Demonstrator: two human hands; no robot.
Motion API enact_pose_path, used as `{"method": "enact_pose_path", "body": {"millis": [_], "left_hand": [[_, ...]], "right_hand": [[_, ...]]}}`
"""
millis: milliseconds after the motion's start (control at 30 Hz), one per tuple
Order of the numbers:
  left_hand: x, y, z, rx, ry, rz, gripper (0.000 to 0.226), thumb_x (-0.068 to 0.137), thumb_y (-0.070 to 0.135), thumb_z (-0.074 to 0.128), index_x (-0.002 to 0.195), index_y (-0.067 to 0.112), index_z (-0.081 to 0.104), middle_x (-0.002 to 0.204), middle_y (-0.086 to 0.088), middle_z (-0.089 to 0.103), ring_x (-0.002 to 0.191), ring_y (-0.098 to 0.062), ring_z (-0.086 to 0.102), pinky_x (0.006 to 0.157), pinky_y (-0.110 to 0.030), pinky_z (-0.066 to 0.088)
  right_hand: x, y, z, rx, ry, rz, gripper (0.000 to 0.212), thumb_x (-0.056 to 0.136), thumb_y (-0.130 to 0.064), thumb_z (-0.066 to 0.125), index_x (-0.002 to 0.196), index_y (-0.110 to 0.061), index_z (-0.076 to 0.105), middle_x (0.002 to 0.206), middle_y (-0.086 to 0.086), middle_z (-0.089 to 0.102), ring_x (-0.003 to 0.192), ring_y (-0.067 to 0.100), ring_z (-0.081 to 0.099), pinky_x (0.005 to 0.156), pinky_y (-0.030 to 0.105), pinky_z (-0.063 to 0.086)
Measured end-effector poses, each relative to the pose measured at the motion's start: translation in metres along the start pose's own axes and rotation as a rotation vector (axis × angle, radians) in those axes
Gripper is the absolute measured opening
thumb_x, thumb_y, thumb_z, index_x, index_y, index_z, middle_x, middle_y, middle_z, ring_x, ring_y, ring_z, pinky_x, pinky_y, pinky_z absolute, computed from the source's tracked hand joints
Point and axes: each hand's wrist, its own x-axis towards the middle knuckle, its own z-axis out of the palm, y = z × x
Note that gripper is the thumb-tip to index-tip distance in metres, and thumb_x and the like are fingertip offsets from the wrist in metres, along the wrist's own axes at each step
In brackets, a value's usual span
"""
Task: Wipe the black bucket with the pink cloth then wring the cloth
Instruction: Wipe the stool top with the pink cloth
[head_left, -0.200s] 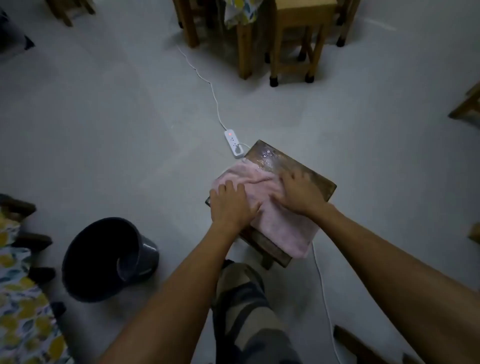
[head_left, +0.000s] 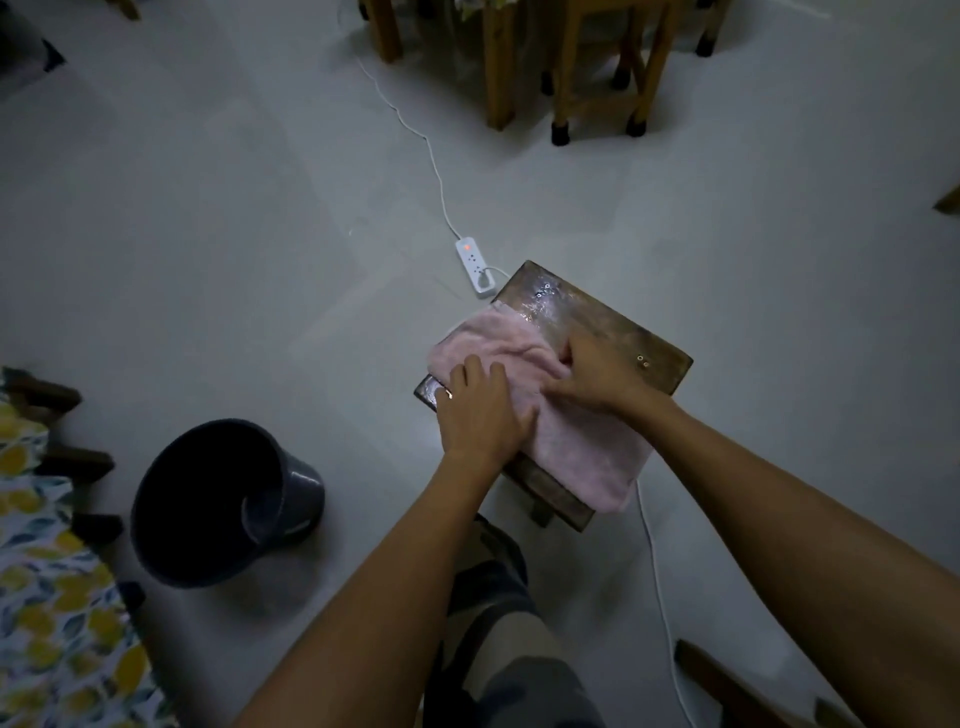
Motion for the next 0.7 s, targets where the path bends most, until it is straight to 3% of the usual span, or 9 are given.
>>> {"method": "enact_pose_path", "body": {"millis": [67,133,200,300,433,567,633,667,700], "left_hand": [[-0.002,-0.004,0.003,-0.032,0.021,-0.006,0.066,0.091,0.067,0.05,0.133,0.017,0.052,0.141,-0.013,0.05,0.127,-0.031,0.048,0.096,-0.048,0.043],[-0.008,-0.009,0.003,-0.088,0.006,-0.006,0.065,0.092,0.064,0.05,0.137,0.018,0.05,0.146,-0.011,0.048,0.132,-0.031,0.047,0.099,-0.051,0.042],[-0.016,-0.016,0.001,-0.17,0.007,-0.001,0.059,0.094,0.052,0.051,0.142,0.018,0.046,0.145,-0.009,0.049,0.133,-0.031,0.048,0.101,-0.052,0.04],[-0.027,-0.03,-0.008,-0.332,-0.053,-0.034,0.07,0.091,0.043,0.057,0.152,0.019,0.032,0.142,-0.009,0.052,0.128,-0.033,0.052,0.099,-0.053,0.042],[-0.049,-0.069,-0.028,-0.614,-0.023,-0.098,0.075,0.085,0.055,0.066,0.148,0.035,0.029,0.13,0.001,0.059,0.112,-0.026,0.063,0.093,-0.055,0.053],[-0.082,-0.119,-0.066,-0.757,0.026,-0.058,0.067,0.086,0.057,0.066,0.139,0.038,0.03,0.126,0.004,0.062,0.105,-0.028,0.066,0.089,-0.054,0.054],[-0.101,-0.138,-0.083,-0.766,0.038,-0.061,0.065,0.085,0.06,0.065,0.137,0.043,0.03,0.122,0.008,0.063,0.1,-0.026,0.067,0.086,-0.053,0.056],[-0.111,-0.146,-0.09,-0.759,0.048,-0.06,0.061,0.086,0.056,0.063,0.137,0.045,0.031,0.121,0.01,0.063,0.099,-0.025,0.067,0.085,-0.053,0.057],[-0.121,-0.154,-0.094,-0.759,0.069,-0.05,0.058,0.087,0.051,0.062,0.137,0.048,0.032,0.12,0.011,0.062,0.099,-0.023,0.067,0.085,-0.053,0.057]], "right_hand": [[-0.005,-0.013,-0.004,0.036,-0.141,0.01,0.029,0.077,-0.04,0.076,0.079,-0.017,0.059,0.074,-0.001,0.057,0.074,0.02,0.055,0.059,0.033,0.04],[-0.01,-0.026,-0.007,0.104,-0.265,-0.012,0.024,0.086,-0.033,0.071,0.091,-0.01,0.069,0.087,0.004,0.067,0.083,0.021,0.064,0.072,0.035,0.053],[-0.023,-0.045,-0.01,0.368,-0.368,0.024,0.015,0.094,-0.025,0.068,0.103,-0.012,0.067,0.096,0.002,0.07,0.085,0.016,0.066,0.076,0.03,0.055],[-0.044,-0.085,-0.013,0.729,-0.421,0.076,0.013,0.099,-0.017,0.063,0.112,-0.014,0.063,0.095,0.004,0.067,0.078,0.014,0.065,0.071,0.027,0.056],[-0.072,-0.135,-0.016,1.173,-0.572,0.12,0.021,0.103,-0.01,0.041,0.1,-0.003,0.061,0.077,0.011,0.062,0.062,0.016,0.066,0.055,0.027,0.06],[-0.101,-0.179,0.0,1.194,-0.578,-0.011,0.034,0.104,0.009,0.041,0.125,-0.009,0.06,0.074,0.006,0.068,0.057,0.01,0.067,0.051,0.023,0.06],[-0.112,-0.2,0.014,1.183,-0.54,-0.094,0.036,0.102,0.006,0.051,0.134,-0.01,0.06,0.097,0.019,0.075,0.08,0.02,0.075,0.07,0.036,0.065],[-0.115,-0.209,0.022,1.151,-0.5,-0.119,0.032,0.102,0.002,0.055,0.13,-0.011,0.063,0.106,0.021,0.075,0.091,0.023,0.076,0.079,0.038,0.064],[-0.12,-0.22,0.03,1.101,-0.45,-0.138,0.024,0.103,-0.001,0.056,0.122,-0.01,0.067,0.103,0.016,0.077,0.092,0.019,0.077,0.078,0.034,0.063]]}}
